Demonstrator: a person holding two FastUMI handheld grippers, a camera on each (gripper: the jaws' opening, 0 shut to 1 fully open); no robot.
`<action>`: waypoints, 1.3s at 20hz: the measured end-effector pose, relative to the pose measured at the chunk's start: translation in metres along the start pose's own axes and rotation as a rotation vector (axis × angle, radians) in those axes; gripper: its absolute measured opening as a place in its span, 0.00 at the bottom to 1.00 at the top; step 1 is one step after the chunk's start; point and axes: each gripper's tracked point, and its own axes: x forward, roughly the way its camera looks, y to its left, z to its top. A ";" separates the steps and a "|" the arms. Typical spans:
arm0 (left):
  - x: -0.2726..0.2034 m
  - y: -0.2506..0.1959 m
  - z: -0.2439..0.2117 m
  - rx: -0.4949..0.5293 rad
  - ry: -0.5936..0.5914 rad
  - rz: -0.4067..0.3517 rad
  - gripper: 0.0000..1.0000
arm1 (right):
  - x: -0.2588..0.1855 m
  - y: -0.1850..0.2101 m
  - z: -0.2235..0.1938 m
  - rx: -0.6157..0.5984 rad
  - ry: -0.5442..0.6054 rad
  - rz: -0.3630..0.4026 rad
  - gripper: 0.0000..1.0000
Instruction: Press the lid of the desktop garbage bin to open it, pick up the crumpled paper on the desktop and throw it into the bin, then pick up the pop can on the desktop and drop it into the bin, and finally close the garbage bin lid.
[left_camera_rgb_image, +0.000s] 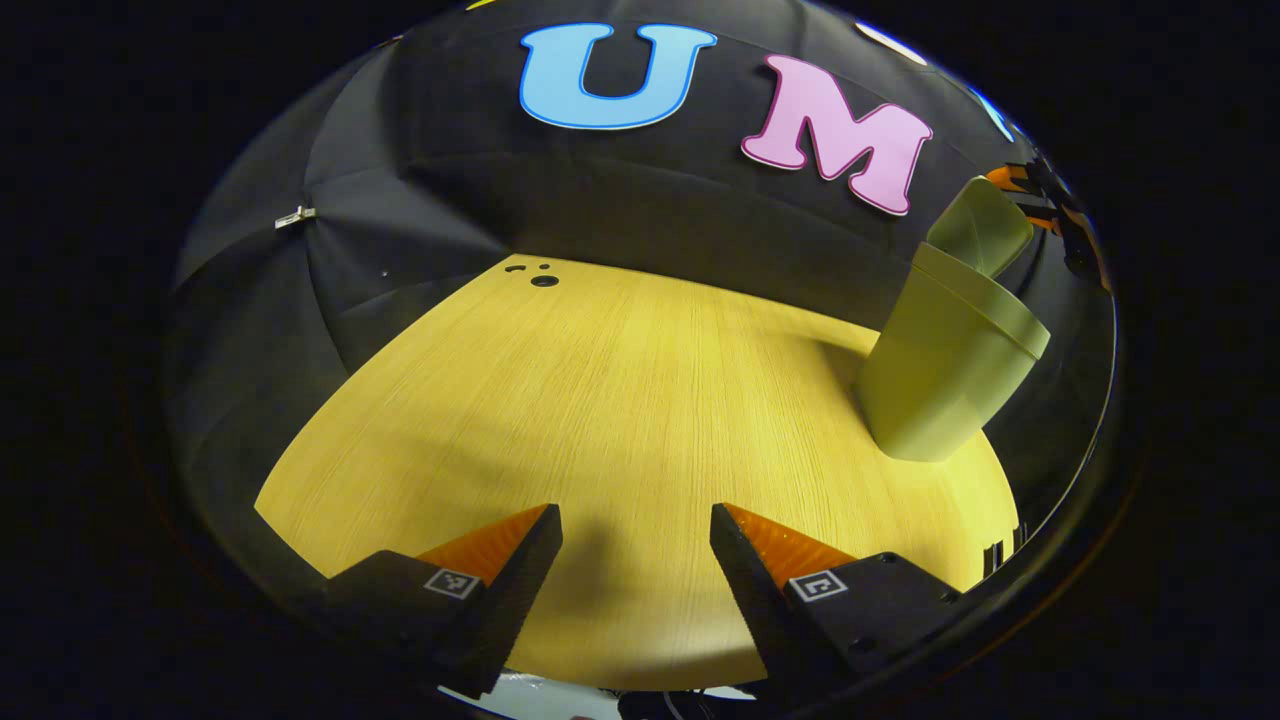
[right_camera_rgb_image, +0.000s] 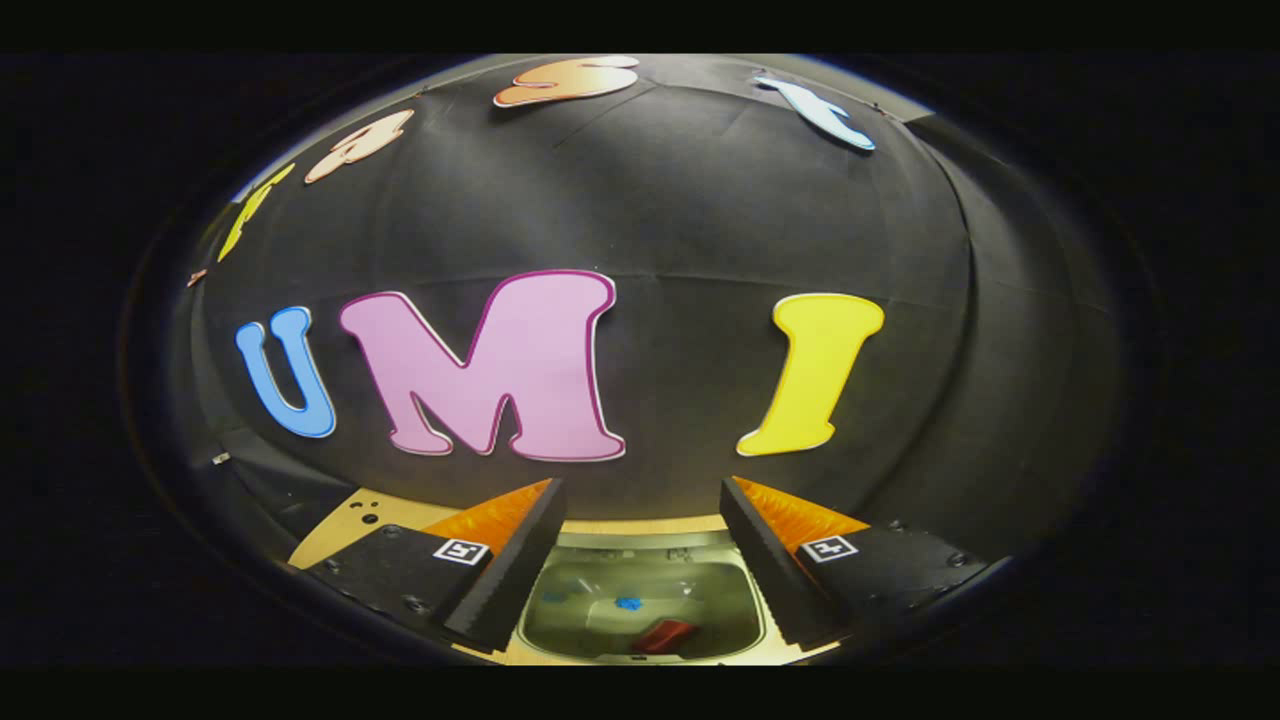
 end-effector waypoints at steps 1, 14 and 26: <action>0.000 0.000 -0.003 0.007 0.006 -0.005 0.96 | -0.006 0.000 -0.007 0.000 0.006 -0.006 0.97; -0.001 0.006 -0.015 0.053 0.044 -0.008 0.96 | -0.036 0.006 -0.156 0.011 0.235 -0.038 0.99; 0.010 -0.006 -0.009 0.079 0.055 -0.022 0.96 | -0.033 0.008 -0.169 -0.002 0.197 -0.042 0.95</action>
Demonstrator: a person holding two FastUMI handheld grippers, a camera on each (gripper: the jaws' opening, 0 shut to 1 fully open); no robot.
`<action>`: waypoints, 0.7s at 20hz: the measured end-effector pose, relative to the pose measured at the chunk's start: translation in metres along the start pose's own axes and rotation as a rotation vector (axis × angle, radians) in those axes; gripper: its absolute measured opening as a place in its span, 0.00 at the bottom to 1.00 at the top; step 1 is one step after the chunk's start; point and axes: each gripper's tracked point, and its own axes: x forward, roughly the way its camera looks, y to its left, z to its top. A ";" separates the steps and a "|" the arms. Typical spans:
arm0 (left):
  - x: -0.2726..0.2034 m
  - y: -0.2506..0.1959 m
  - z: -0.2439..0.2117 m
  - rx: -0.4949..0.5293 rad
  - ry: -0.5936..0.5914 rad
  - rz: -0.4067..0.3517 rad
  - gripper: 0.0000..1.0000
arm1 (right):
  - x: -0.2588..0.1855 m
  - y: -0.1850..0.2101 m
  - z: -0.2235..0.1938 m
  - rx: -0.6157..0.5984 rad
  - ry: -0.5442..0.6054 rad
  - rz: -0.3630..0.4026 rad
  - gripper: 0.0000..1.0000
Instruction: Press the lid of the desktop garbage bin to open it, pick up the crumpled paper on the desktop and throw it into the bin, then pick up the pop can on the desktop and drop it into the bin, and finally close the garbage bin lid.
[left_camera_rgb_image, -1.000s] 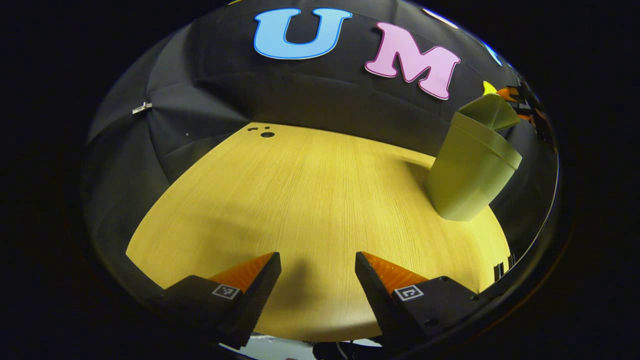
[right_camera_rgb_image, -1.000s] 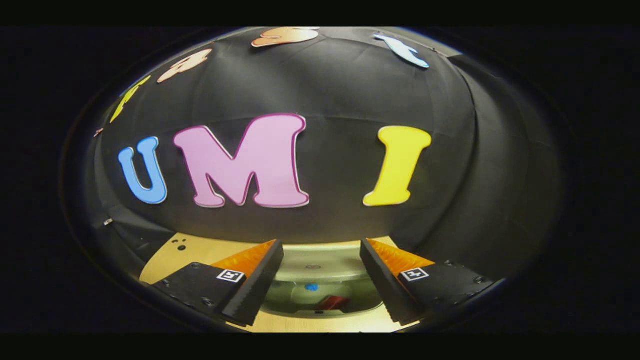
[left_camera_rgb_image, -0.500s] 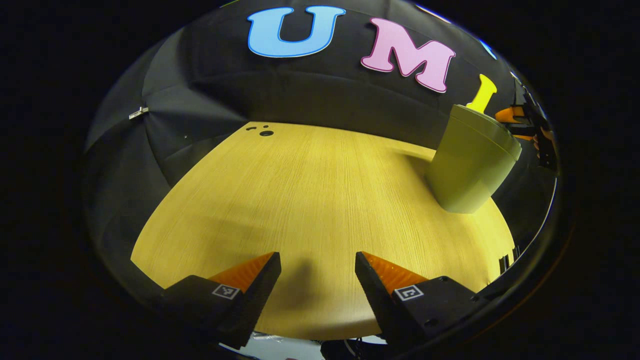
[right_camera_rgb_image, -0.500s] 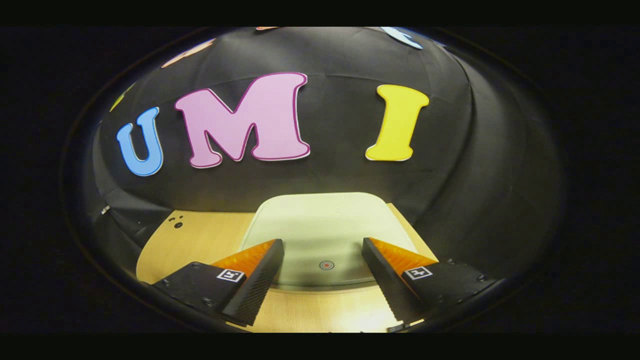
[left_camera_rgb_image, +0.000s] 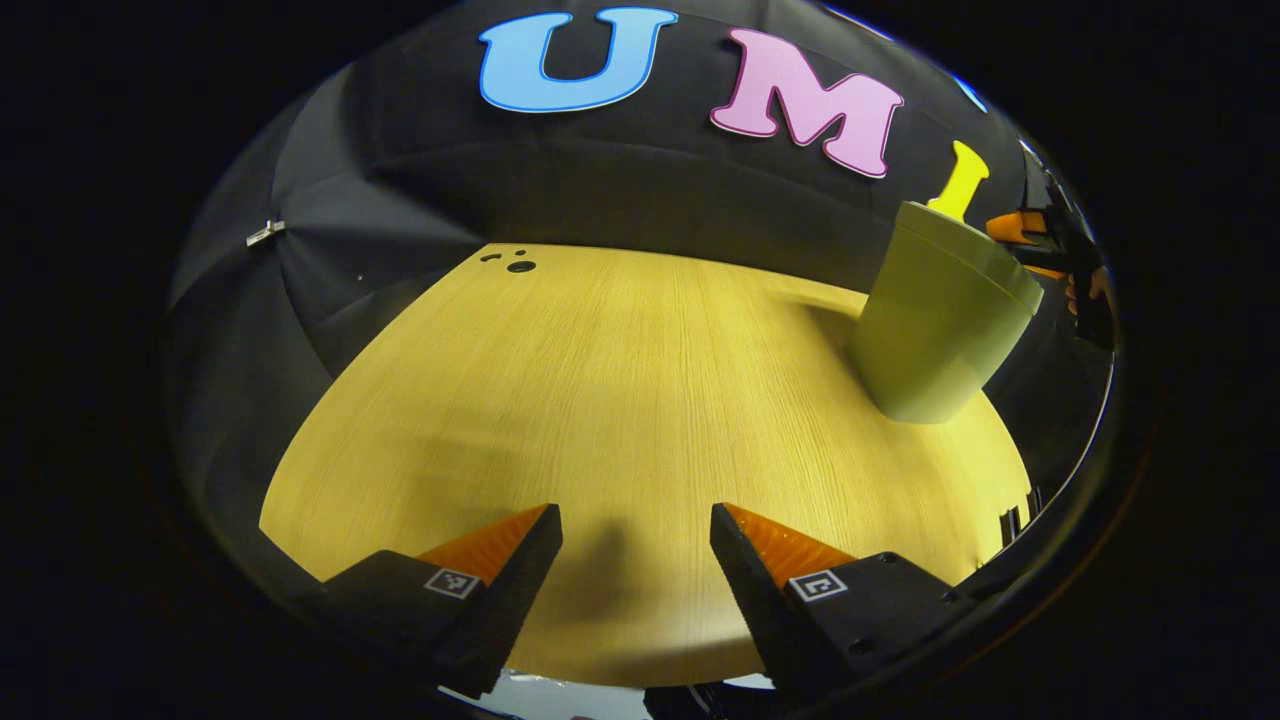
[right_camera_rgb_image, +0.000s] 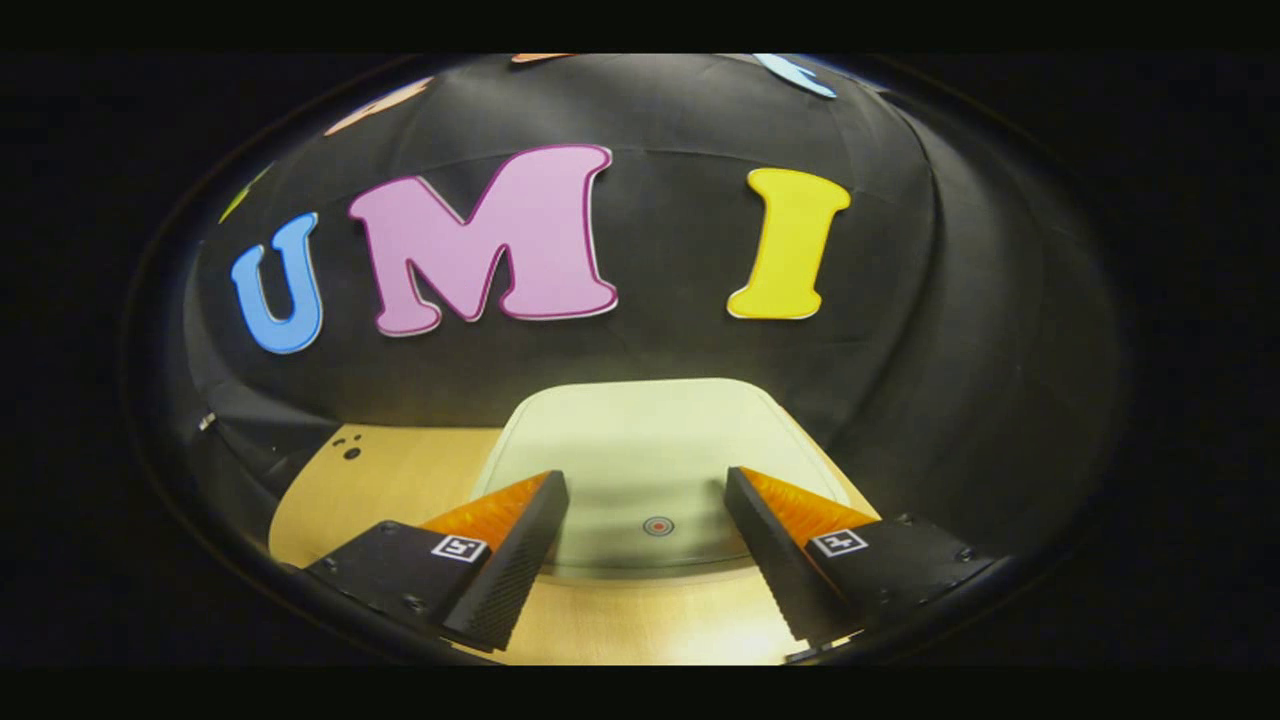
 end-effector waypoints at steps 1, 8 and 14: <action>0.000 -0.003 0.003 0.003 -0.006 -0.004 0.96 | -0.001 0.001 0.000 0.009 -0.005 0.005 1.00; -0.015 -0.023 0.053 0.037 -0.131 -0.045 0.96 | -0.017 0.011 0.007 -0.003 -0.076 0.011 0.99; -0.067 -0.044 0.117 0.054 -0.300 -0.084 0.96 | -0.075 0.046 0.013 -0.015 -0.190 0.060 0.99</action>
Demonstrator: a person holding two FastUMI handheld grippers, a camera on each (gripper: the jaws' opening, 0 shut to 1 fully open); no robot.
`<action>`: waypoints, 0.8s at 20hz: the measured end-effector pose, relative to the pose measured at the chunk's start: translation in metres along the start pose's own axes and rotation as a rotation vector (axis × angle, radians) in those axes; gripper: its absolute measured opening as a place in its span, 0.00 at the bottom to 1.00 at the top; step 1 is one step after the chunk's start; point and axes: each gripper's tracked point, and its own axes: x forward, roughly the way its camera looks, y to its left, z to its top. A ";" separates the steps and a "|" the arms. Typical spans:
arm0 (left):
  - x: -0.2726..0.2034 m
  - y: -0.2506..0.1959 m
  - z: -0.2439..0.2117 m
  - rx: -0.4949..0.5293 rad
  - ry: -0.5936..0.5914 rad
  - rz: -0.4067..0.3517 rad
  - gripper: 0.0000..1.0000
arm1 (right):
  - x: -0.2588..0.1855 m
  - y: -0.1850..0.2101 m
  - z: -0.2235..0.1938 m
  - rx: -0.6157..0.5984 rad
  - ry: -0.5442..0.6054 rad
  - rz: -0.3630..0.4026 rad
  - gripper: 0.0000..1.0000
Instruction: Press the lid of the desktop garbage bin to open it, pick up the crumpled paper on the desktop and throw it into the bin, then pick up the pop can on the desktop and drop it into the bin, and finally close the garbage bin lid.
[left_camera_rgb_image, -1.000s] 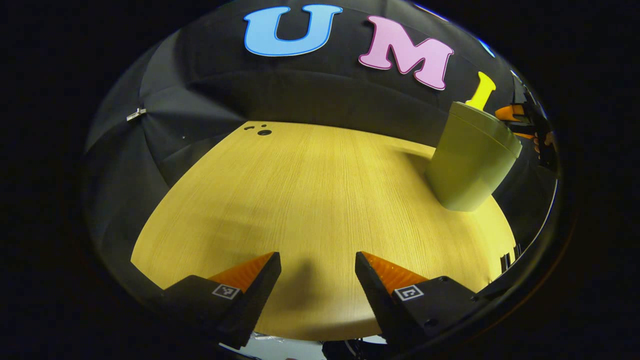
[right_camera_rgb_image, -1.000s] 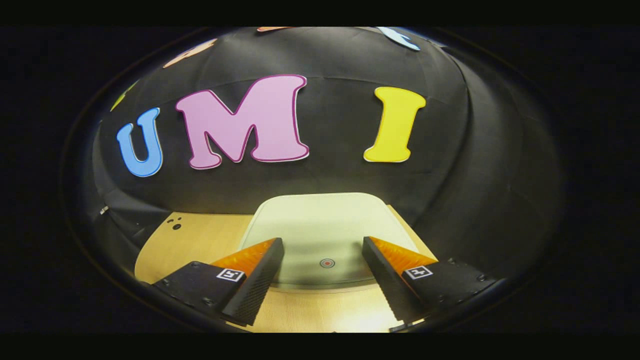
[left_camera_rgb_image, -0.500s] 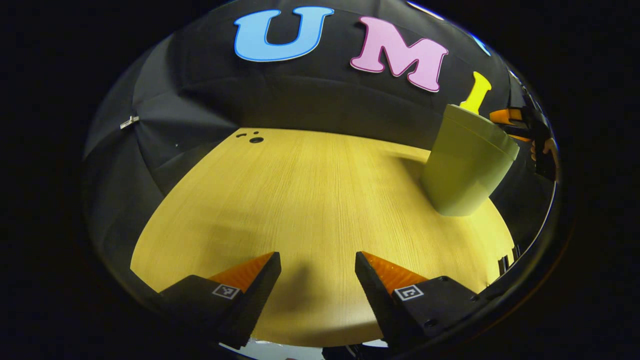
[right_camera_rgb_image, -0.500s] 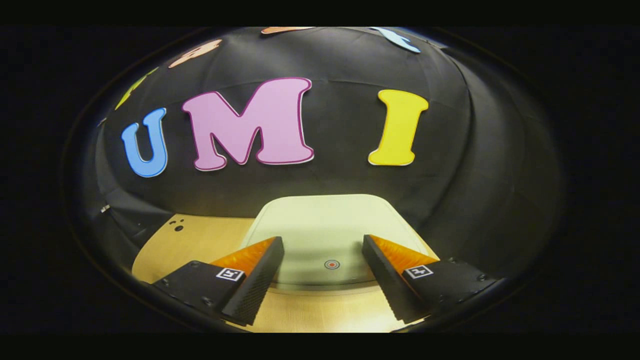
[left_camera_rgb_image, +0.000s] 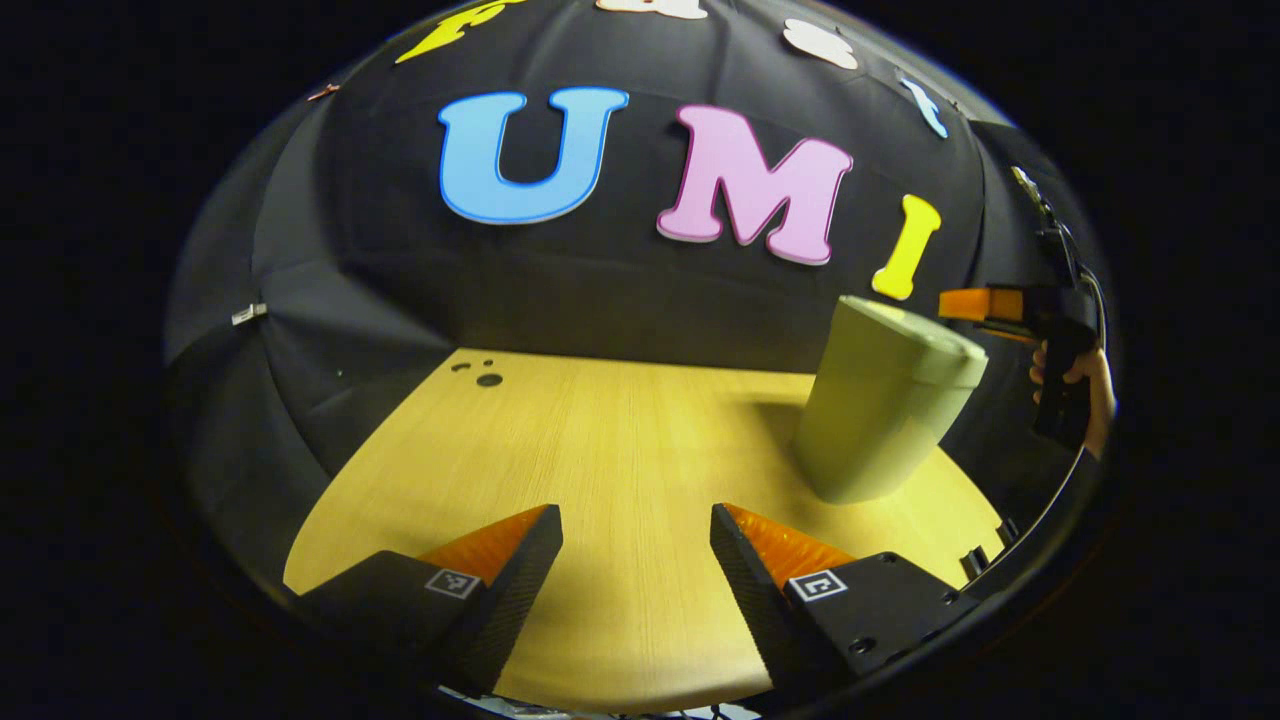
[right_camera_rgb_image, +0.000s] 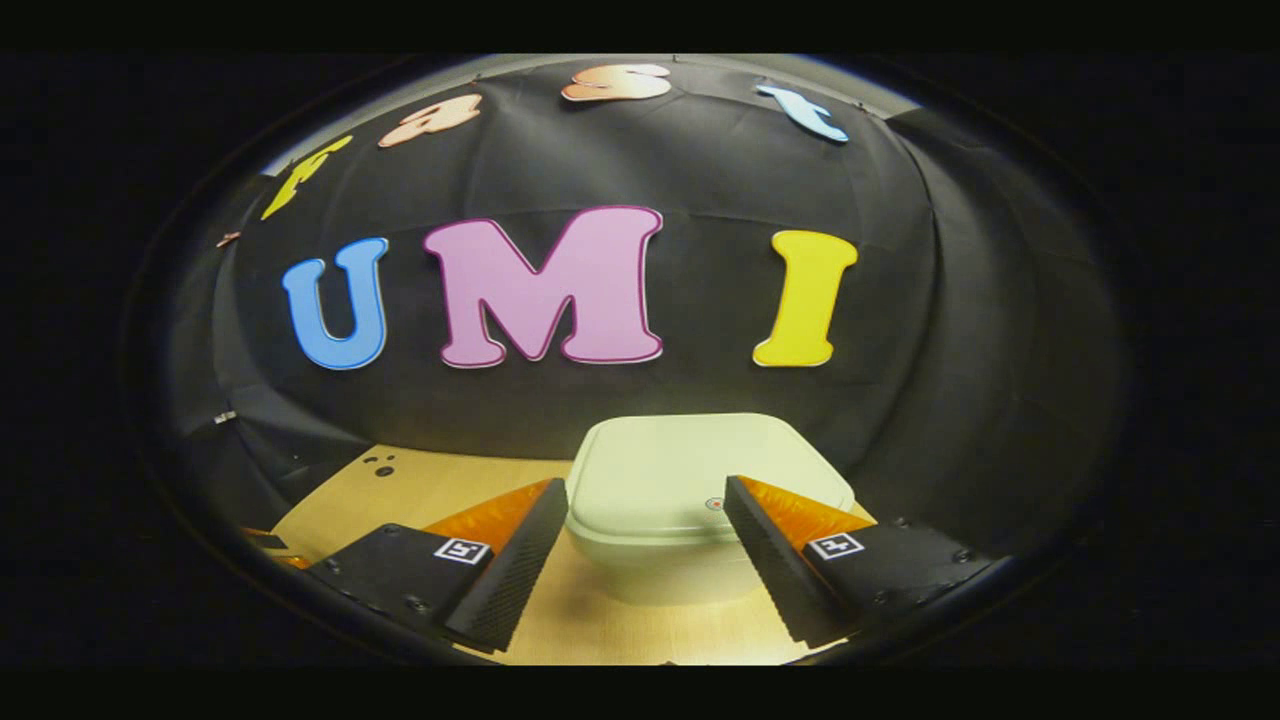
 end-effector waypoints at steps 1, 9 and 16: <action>-0.007 -0.004 0.010 0.000 -0.025 -0.006 0.96 | -0.010 0.006 0.000 -0.008 -0.007 0.006 0.99; -0.074 -0.011 0.076 0.059 -0.275 0.036 0.95 | -0.089 0.050 -0.017 0.027 -0.057 0.052 0.99; -0.107 -0.021 0.063 0.063 -0.321 0.027 0.95 | -0.133 0.083 -0.069 0.008 0.016 0.100 0.99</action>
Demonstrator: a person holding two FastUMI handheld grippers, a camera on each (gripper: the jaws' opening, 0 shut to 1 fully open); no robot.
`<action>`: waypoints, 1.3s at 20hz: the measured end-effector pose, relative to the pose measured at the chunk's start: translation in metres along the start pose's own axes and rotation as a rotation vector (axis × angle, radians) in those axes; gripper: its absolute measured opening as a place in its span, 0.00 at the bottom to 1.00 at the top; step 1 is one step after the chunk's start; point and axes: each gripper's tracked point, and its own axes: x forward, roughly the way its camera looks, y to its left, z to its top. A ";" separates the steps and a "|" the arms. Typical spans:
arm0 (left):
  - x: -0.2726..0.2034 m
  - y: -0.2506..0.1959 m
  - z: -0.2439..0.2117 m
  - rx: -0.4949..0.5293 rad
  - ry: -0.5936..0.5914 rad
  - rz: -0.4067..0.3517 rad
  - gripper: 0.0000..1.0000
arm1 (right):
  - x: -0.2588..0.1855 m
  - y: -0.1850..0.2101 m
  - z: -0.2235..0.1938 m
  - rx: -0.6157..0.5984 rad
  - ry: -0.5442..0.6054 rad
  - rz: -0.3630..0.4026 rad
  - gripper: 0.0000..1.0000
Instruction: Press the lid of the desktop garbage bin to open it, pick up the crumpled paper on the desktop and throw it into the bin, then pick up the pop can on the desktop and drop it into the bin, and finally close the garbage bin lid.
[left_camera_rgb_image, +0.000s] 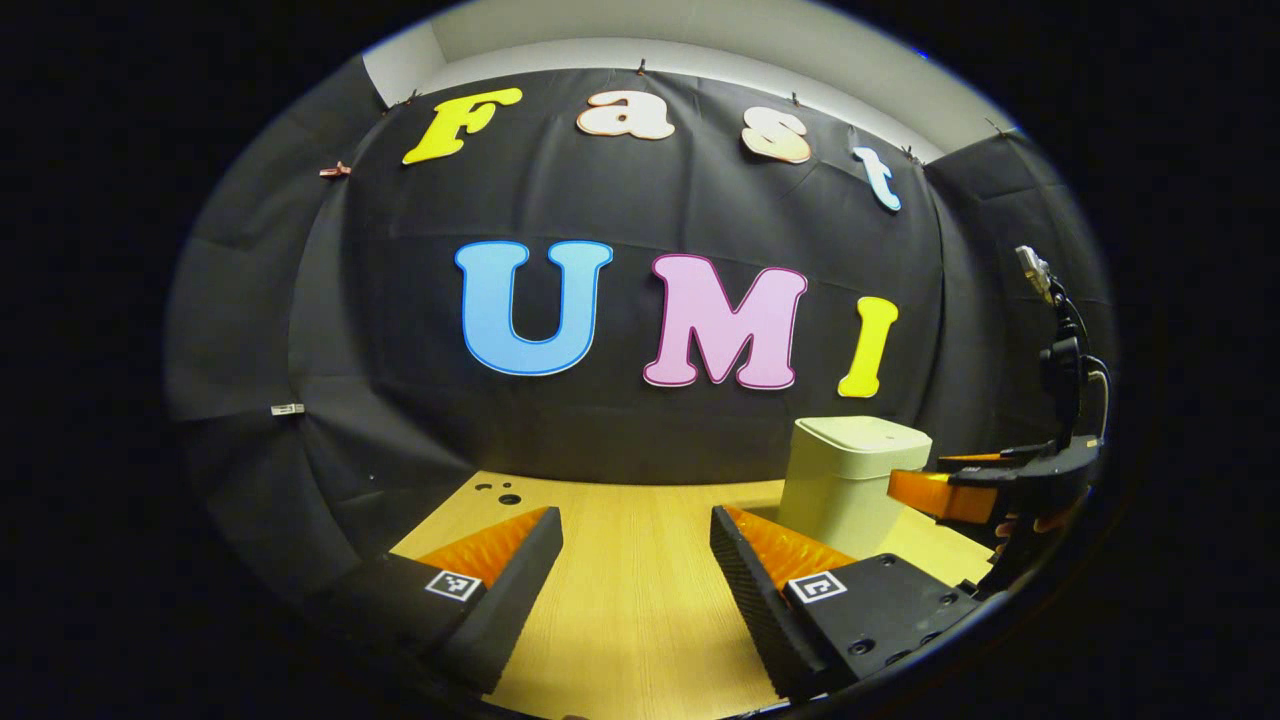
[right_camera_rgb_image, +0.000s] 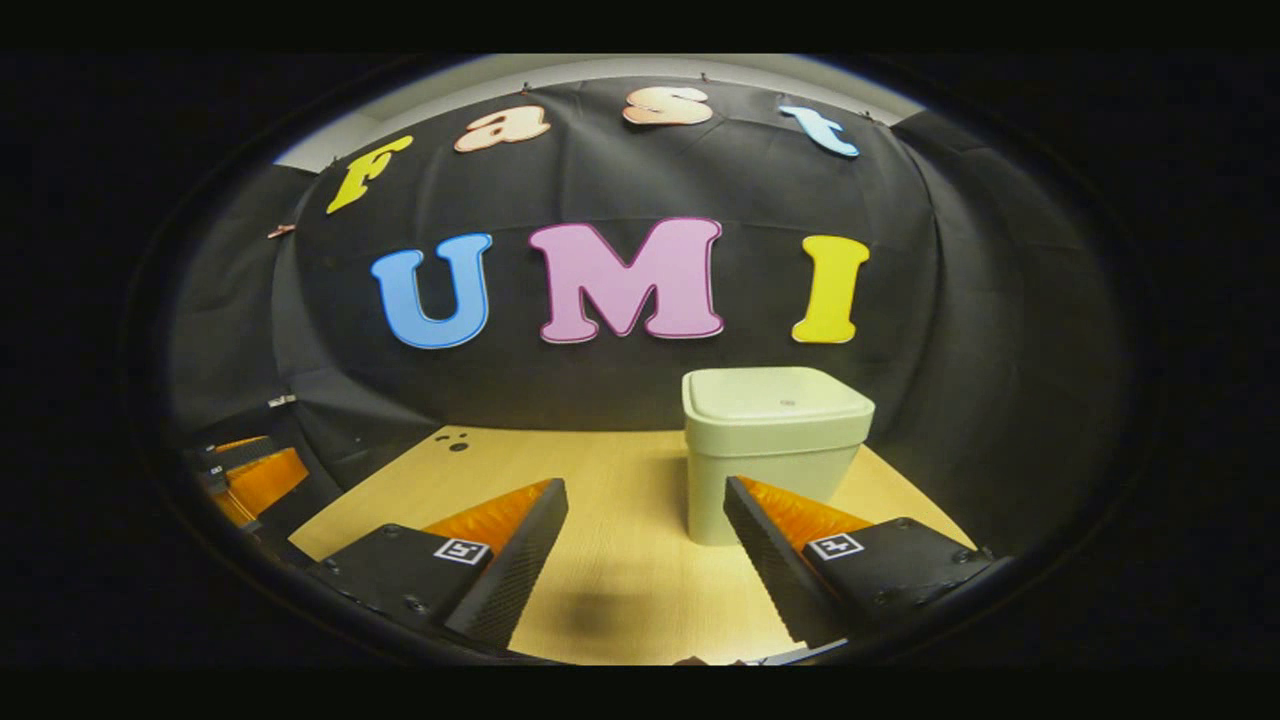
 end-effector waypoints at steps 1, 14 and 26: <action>-0.002 -0.002 -0.004 -0.006 0.013 -0.007 0.95 | -0.002 0.003 -0.006 -0.008 0.012 0.003 0.99; -0.015 0.012 -0.030 -0.006 0.073 -0.004 0.96 | -0.011 0.034 -0.029 -0.027 0.071 0.059 0.99; 0.002 0.017 -0.048 -0.021 0.101 -0.060 0.96 | -0.017 0.029 -0.039 -0.032 0.121 0.027 0.99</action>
